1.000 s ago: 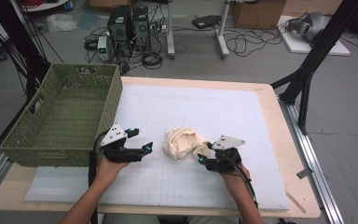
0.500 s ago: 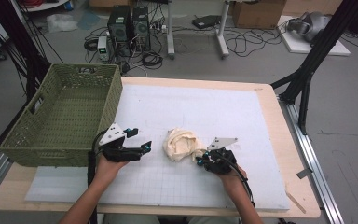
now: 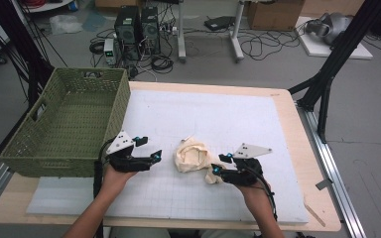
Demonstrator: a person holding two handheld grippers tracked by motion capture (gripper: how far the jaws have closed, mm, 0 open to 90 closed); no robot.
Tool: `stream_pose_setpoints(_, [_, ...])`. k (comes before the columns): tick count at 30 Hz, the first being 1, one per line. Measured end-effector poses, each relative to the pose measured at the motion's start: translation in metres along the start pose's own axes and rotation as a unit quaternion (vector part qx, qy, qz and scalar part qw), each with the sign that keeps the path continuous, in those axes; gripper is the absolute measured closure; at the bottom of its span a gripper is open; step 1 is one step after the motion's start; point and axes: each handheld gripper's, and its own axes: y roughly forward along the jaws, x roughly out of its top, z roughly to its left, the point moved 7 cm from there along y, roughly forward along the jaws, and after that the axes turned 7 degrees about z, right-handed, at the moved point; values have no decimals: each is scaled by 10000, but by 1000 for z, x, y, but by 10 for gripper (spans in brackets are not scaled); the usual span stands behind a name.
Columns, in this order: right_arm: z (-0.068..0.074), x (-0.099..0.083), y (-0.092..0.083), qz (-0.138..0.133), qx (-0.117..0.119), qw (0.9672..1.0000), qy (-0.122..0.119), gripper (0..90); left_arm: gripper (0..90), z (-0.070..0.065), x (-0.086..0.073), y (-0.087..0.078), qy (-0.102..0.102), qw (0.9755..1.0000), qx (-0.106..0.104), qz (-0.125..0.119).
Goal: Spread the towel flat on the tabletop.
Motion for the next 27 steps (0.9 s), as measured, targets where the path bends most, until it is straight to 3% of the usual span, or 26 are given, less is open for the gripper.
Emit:
stream_pose_setpoints(2, [1,5,10,22,38,10000,56,544,240,0,0,0,-3,10000,-4,-11])
stream_pose_setpoints(6, [0,14,33,152,-109,9998,76,551,242,0,0,0,0,10000,-13,4])
stream_pose_setpoints(7, [-3,15,43,289,-150,9994,83,627,247,0,0,1,-9,10000,-16,-1])
stream_pose_setpoints(8, [-3,15,43,289,-150,9994,83,627,247,-1,0,1,-7,10000,-30,9])
stream_pose_setpoints(9, [-5,17,49,429,-207,9989,-53,810,251,-1,0,1,16,10000,-41,17])
stream_pose_setpoints(10, [-6,20,48,393,-206,9989,-117,859,258,-2,-1,1,16,10000,-62,25])
stream_pose_setpoints(12, [-9,23,46,327,-247,9991,-148,867,266,-3,-1,2,32,9999,-90,37])
stream_pose_setpoints(15, [-21,33,39,299,-484,9983,-128,868,284,-4,-1,3,59,9999,-131,67])
stream_pose_setpoints(16, [-32,38,35,327,-681,9971,-128,868,298,-5,-2,4,83,9998,-149,83])
stream_pose_setpoints(17, [-32,38,35,327,-681,9971,-128,868,298,-5,-2,4,100,9998,-162,96])
stream_pose_setpoints(19, [-45,40,33,424,-907,9949,-107,867,318,-7,-3,5,142,9996,-198,133])
stream_pose_setpoints(20, [-58,41,32,459,-1115,9927,-15,866,328,-8,-3,6,157,9996,-211,143])
stream_pose_setpoints(21, [-58,41,32,459,-1115,9927,-15,866,328,-9,-3,6,176,9995,-219,156])
stream_pose_setpoints(24, [-78,37,32,674,-1498,9864,15,865,346,-12,-4,8,219,9992,-254,199])
stream_pose_setpoints(27, [-97,26,29,817,-1808,9794,385,839,349,-13,-5,10,226,9991,-267,230])
